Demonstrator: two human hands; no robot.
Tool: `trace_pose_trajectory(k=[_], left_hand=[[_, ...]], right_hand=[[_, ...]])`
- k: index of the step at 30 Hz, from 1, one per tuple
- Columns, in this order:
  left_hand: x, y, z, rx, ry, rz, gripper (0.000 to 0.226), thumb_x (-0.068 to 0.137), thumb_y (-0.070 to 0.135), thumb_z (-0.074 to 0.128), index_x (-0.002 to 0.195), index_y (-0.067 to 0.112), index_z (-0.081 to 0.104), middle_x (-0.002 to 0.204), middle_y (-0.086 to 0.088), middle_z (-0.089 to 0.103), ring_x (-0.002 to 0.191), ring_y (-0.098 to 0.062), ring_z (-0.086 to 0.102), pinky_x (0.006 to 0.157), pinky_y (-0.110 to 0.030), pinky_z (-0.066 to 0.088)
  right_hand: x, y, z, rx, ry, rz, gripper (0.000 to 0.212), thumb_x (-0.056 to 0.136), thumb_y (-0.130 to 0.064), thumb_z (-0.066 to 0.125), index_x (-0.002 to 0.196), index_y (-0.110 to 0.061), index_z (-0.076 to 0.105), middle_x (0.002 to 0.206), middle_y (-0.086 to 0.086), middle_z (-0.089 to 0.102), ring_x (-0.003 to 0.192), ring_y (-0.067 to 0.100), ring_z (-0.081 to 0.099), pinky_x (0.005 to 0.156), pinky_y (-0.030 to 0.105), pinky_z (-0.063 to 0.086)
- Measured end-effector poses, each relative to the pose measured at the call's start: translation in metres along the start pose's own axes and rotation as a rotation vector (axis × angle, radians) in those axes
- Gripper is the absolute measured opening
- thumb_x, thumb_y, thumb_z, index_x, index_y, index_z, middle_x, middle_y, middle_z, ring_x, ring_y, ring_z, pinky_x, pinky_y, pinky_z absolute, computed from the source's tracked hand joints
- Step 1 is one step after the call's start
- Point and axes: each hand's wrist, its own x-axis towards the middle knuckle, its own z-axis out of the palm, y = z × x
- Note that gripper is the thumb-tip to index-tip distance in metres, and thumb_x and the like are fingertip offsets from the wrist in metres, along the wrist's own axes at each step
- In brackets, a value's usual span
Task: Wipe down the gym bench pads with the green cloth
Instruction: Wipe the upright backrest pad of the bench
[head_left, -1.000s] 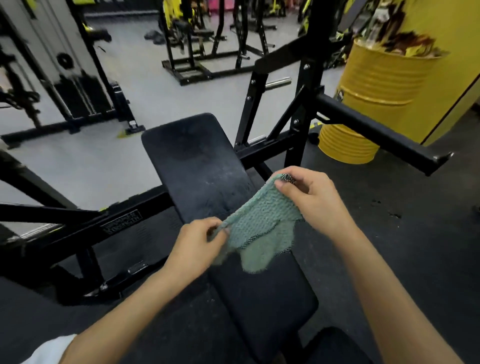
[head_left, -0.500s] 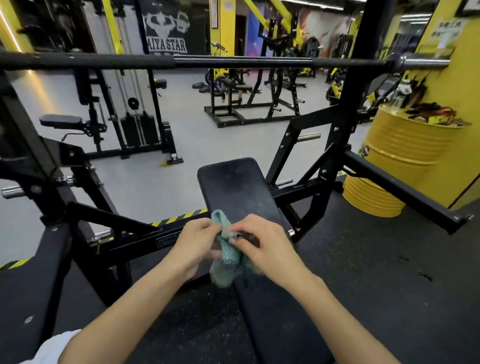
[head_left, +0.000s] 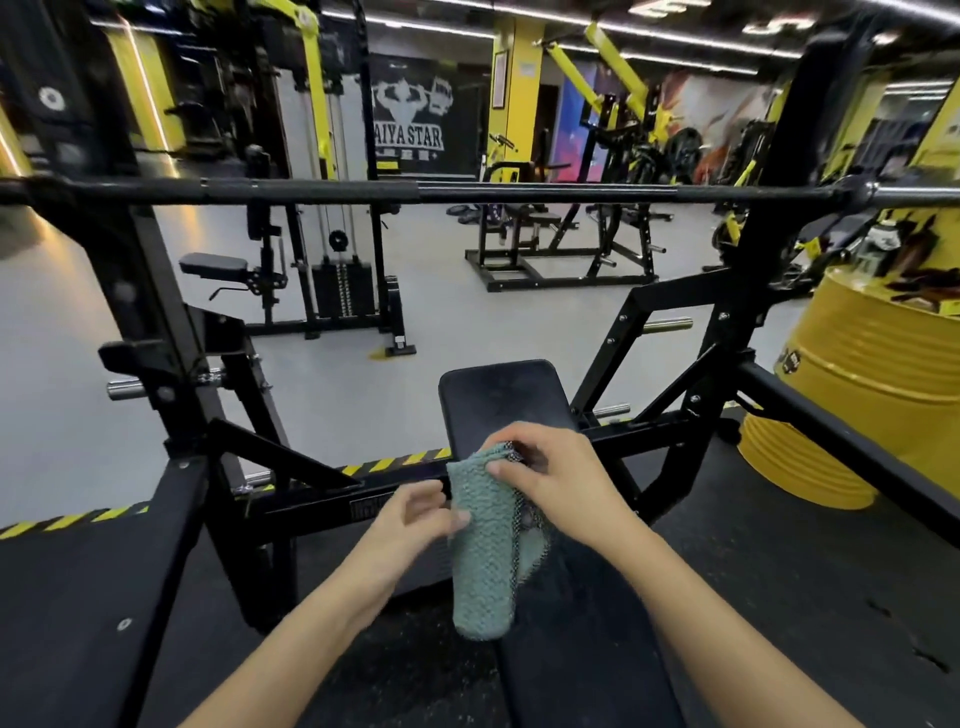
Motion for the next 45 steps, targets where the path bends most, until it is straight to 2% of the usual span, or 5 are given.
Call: trace_pose_trajectory(k=[5, 13, 22, 36, 45], left_hand=[[-0.001, -0.014, 0.012, -0.197, -0.298, 0.062, 0.078, 0.056, 0.049, 0.090, 0.115, 0.005, 0.067, 0.113, -0.014, 0.069, 0.101, -0.025, 0.067, 0.085, -0.035, 0.052], [0.019, 0.000, 0.025, -0.436, -0.048, 0.056, 0.024, 0.076, 0.019, 0.075, 0.096, 0.006, 0.077, 0.112, -0.019, 0.070, 0.100, -0.027, 0.069, 0.079, -0.034, 0.057], [0.031, 0.025, 0.030, -0.580, -0.072, -0.121, 0.044, 0.086, 0.015, 0.047, 0.124, -0.003, 0.061, 0.125, -0.022, 0.063, 0.104, -0.031, 0.067, 0.092, -0.045, 0.054], [0.040, -0.002, 0.026, -0.703, 0.050, -0.134, 0.050, 0.098, 0.028, 0.034, 0.090, 0.000, 0.075, 0.092, -0.017, 0.074, 0.076, -0.025, 0.072, 0.071, -0.039, 0.057], [0.072, -0.017, -0.011, -0.760, 0.025, -0.162, 0.044, 0.089, 0.026, 0.055, 0.120, -0.005, 0.061, 0.120, -0.025, 0.066, 0.104, -0.031, 0.068, 0.093, -0.042, 0.054]], right_hand=[[0.019, -0.009, -0.016, 0.180, -0.156, -0.024, 0.017, 0.089, -0.011, 0.064, 0.093, -0.028, 0.065, 0.095, 0.002, 0.073, 0.091, 0.011, 0.067, 0.090, 0.038, 0.052], [0.026, -0.005, -0.037, 0.095, -0.155, -0.167, 0.018, 0.089, -0.011, 0.064, 0.098, -0.024, 0.072, 0.096, -0.004, 0.073, 0.092, 0.014, 0.067, 0.087, 0.042, 0.052], [-0.003, 0.049, -0.041, -0.139, -0.318, -0.348, 0.034, 0.082, -0.004, 0.063, 0.104, -0.029, 0.073, 0.119, -0.022, 0.066, 0.127, -0.004, 0.047, 0.111, 0.026, 0.034], [0.028, 0.071, 0.015, -0.027, -0.220, -0.091, 0.044, 0.088, -0.028, 0.068, 0.130, -0.036, 0.056, 0.122, -0.021, 0.058, 0.112, -0.003, 0.053, 0.090, 0.012, 0.040], [0.068, 0.089, 0.057, -0.100, -0.138, -0.014, 0.035, 0.083, -0.021, 0.073, 0.114, -0.035, 0.066, 0.091, -0.014, 0.056, 0.084, 0.009, 0.054, 0.073, 0.015, 0.042]])
